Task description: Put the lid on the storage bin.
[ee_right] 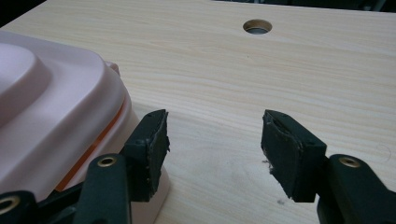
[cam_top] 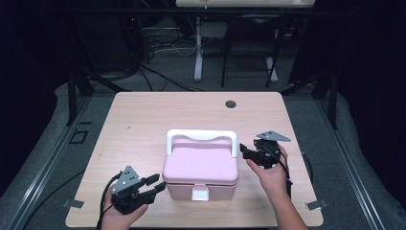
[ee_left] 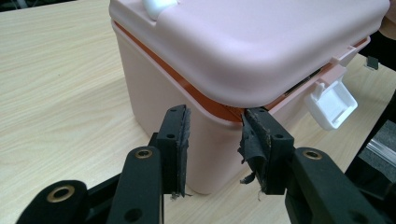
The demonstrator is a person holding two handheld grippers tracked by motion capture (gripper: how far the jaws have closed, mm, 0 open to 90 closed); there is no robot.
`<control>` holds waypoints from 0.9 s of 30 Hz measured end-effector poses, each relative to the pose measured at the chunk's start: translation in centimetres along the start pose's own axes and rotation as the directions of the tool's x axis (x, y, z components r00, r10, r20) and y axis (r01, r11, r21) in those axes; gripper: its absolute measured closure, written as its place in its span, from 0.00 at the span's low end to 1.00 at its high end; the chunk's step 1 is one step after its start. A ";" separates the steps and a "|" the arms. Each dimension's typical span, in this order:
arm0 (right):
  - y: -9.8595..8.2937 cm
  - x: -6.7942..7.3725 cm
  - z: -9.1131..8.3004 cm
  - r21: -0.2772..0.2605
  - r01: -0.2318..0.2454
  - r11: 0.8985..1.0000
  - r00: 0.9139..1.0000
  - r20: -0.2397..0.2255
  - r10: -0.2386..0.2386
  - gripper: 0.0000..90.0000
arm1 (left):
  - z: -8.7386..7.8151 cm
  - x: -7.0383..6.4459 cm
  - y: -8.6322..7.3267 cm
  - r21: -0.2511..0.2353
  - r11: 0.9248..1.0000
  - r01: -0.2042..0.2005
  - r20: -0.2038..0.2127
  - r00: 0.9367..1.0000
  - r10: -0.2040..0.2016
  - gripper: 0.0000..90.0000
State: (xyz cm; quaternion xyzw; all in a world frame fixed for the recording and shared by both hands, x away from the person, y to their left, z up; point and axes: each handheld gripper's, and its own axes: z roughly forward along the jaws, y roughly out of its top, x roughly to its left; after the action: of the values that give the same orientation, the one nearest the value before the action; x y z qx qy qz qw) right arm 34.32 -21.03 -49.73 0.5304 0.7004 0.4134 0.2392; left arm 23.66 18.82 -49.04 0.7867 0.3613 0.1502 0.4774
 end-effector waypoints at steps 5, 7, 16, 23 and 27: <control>0.1 0.0 -0.2 0.023 0.003 1.000 1.000 -0.003 -0.003 0.45 | 0.0 0.0 -0.2 0.004 1.000 0.004 -0.002 1.000 -0.004 0.68; 0.1 0.0 -0.2 0.016 0.002 1.000 1.000 -0.001 -0.002 0.45 | 0.0 0.0 -0.2 0.009 1.000 0.003 -0.002 1.000 -0.003 0.68; 0.1 -0.1 -0.2 0.002 -0.006 1.000 1.000 0.001 0.006 0.46 | -0.2 0.4 -0.7 0.012 1.000 0.015 -0.009 1.000 -0.015 0.67; 0.1 -0.2 -0.3 0.003 -0.007 1.000 1.000 0.000 0.007 0.46 | -0.5 1.0 -0.6 -0.013 0.999 0.042 -0.024 0.999 -0.042 0.66; 0.1 -0.2 -0.3 -0.001 -0.008 1.000 1.000 0.000 0.008 0.46 | -0.5 1.3 -0.7 -0.018 0.999 0.050 -0.034 0.998 -0.050 0.62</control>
State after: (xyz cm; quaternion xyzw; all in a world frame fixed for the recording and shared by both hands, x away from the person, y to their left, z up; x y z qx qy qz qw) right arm 34.22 -21.33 -49.45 0.5331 0.6982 0.4144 0.2379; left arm 23.98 20.30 -49.58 0.7706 0.3878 0.1549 0.4814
